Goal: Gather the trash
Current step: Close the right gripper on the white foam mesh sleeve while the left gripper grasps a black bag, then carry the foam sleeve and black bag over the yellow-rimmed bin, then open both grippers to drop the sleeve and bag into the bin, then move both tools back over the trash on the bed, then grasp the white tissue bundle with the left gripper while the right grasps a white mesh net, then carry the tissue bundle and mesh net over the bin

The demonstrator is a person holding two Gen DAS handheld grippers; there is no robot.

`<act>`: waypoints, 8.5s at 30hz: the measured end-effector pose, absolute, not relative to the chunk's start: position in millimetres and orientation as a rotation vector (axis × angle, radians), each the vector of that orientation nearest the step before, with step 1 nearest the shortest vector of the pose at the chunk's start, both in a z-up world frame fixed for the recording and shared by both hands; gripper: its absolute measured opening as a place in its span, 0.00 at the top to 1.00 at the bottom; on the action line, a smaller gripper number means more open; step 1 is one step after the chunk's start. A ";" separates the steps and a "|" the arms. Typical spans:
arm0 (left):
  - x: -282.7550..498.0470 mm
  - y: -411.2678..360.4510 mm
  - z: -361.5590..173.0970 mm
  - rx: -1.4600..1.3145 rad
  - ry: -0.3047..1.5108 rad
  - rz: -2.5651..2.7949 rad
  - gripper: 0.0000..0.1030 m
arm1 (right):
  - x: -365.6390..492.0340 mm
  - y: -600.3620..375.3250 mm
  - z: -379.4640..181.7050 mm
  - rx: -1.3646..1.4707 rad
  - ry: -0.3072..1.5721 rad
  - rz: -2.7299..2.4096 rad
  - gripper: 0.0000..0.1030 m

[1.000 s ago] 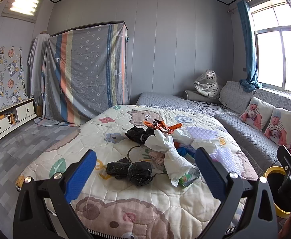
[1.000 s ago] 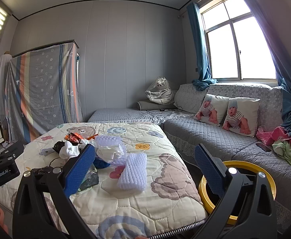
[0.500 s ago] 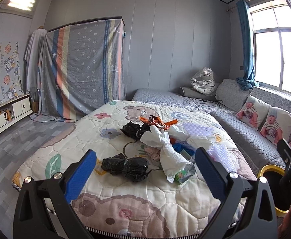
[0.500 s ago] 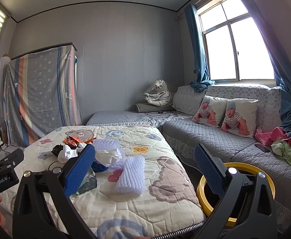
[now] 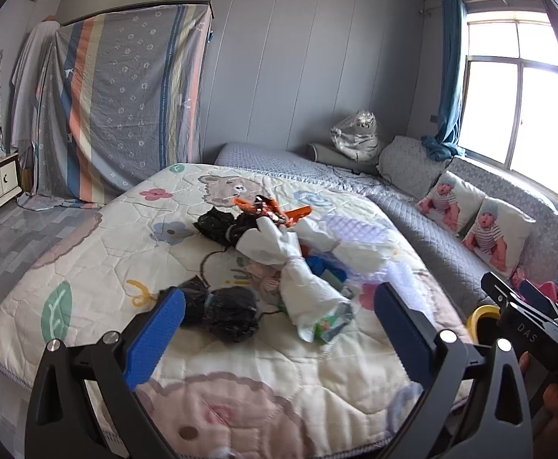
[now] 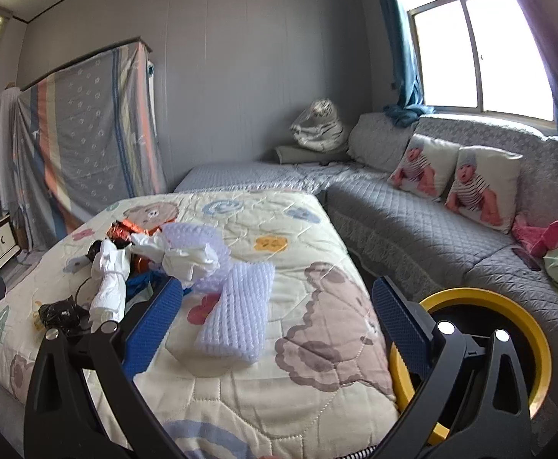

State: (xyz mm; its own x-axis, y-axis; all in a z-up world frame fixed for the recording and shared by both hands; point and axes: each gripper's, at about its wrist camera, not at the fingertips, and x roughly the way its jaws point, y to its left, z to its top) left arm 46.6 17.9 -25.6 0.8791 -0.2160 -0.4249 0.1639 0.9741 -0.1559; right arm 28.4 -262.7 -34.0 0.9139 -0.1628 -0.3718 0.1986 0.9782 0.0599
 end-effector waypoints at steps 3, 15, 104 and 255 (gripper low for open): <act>62.1 29.3 -30.0 -0.049 0.455 -0.201 0.07 | 54.0 -260.9 -47.1 0.081 0.448 -0.147 0.08; 118.1 55.9 -70.7 0.034 0.681 -0.191 0.07 | 107.6 -255.8 -73.0 0.046 0.569 -0.073 0.08; 144.0 -203.9 -15.4 0.133 0.647 -0.885 0.83 | 20.4 -438.9 -57.5 0.225 0.655 -0.374 0.75; 163.6 28.1 -40.4 -0.211 0.639 -0.404 0.75 | 210.7 -278.7 -11.3 -0.051 0.541 0.271 0.90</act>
State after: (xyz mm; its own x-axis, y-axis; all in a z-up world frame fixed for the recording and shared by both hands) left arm 163.6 28.1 -40.4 0.7288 -0.4273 -0.5350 0.2995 0.9016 -0.3121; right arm 210.7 -278.7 -11.3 0.8226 0.2413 -0.5149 -0.2681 0.9631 0.0231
